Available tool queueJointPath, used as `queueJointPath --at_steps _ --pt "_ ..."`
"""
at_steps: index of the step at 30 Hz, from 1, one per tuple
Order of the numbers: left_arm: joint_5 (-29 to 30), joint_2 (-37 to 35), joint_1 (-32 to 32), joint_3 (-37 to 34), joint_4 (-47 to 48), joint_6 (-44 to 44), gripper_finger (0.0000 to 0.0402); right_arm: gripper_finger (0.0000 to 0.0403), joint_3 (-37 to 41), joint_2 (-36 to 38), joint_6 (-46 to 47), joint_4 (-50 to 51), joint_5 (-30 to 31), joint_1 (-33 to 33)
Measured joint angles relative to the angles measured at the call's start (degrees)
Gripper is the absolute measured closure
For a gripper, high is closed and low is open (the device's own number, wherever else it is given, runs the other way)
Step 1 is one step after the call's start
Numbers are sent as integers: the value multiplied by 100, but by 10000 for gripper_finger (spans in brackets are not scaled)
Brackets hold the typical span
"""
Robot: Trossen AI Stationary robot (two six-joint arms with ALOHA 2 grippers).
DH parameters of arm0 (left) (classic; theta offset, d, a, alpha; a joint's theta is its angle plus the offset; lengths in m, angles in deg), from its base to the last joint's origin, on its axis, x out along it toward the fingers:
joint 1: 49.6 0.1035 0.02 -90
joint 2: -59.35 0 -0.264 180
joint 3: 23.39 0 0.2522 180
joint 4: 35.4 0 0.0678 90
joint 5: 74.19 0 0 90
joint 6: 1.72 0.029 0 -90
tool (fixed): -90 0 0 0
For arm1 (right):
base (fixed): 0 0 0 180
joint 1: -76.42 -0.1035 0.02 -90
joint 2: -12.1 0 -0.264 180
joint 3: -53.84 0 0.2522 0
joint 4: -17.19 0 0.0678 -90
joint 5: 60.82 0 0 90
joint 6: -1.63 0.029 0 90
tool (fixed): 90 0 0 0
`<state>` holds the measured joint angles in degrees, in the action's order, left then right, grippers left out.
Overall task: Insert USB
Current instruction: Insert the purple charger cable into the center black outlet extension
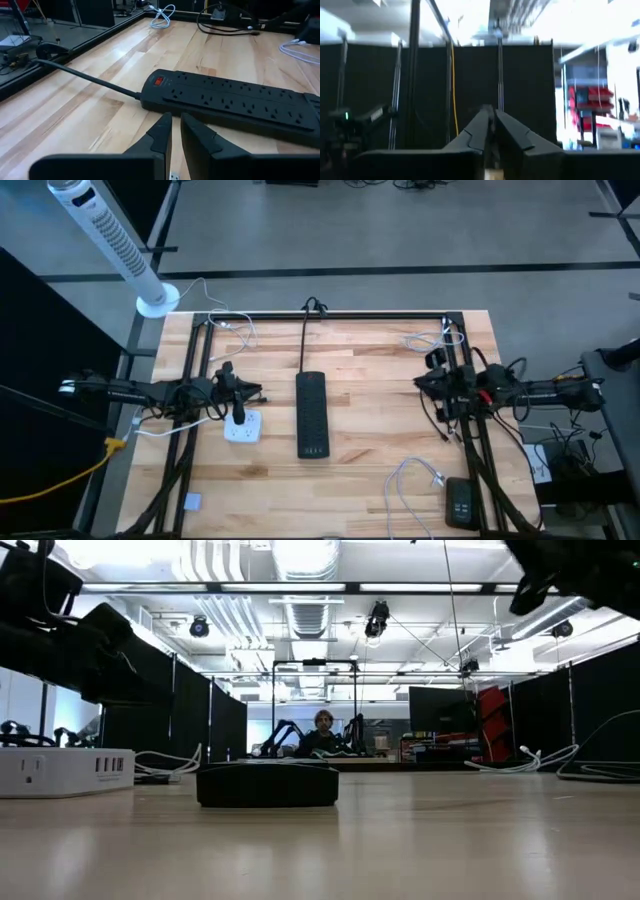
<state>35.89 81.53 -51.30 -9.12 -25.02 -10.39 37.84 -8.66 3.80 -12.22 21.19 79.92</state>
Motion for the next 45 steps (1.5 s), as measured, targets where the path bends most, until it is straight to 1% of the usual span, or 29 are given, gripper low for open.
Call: queueJointPath --at_steps 2,4,5,8,10,12,15,16,18,21,23,26,29,32,35,39,41,45 --pt "0 -1 0 0 -7 -9 374 344 -221 -382 41 -1 -103 -78" --pt "2 -1 1 -2 -36 -188 374 312 -531 -793 -55 -25 -329 -244" --pt "3 -1 -2 -1 -60 -305 374 296 -720 -1026 -184 -22 -436 -367" --pt "138 4 5 0 -278 -402 374 251 -1364 -1736 -845 239 -442 -882" --pt "548 34 11 0 -747 -250 374 226 -1924 -2183 -1413 675 -394 -1274" --pt "714 45 12 -2 -1352 -138 374 207 -2544 -2569 -1865 1326 -258 -1615" --pt "301 45 11 44 -2193 206 374 190 -3461 -3091 -2206 2626 204 -2035" --pt "127 45 10 117 -2378 374 374 186 -3757 -3267 -2194 3028 279 -2135" --pt "-144 41 9 350 -2540 667 374 180 -4251 -3626 -1824 3501 311 -2285" --pt "-209 82 9 759 -2559 917 374 170 -4818 -4115 -1173 3692 301 -2397" --pt "-210 132 9 957 -2553 962 374 164 -5217 -4434 -973 4110 307 -2428" --pt "-232 257 3 1097 -2548 860 374 157 -5881 -4894 -793 5500 424 -2465" --pt "-315 398 3 1100 -2429 605 374 154 -6455 -5382 -271 6831 882 -2531" --pt "-315 541 3 1100 -2333 602 374 154 -6726 -5903 129 7791 1103 -2632" --pt "-313 656 3 1100 -2359 603 374 159 -6730 -6333 433 8543 1099 -2794" --pt "-315 730 3 1100 -2357 481 374 172 -6617 -6858 1064 9665 1104 -3044" --pt "-315 757 3 1100 -2358 330 374 179 -6499 -7056 1309 9868 1114 -3198" --pt "-315 778 3 1100 -2356 125 374 191 -6114 -7209 1721 9884 1099 -3461"
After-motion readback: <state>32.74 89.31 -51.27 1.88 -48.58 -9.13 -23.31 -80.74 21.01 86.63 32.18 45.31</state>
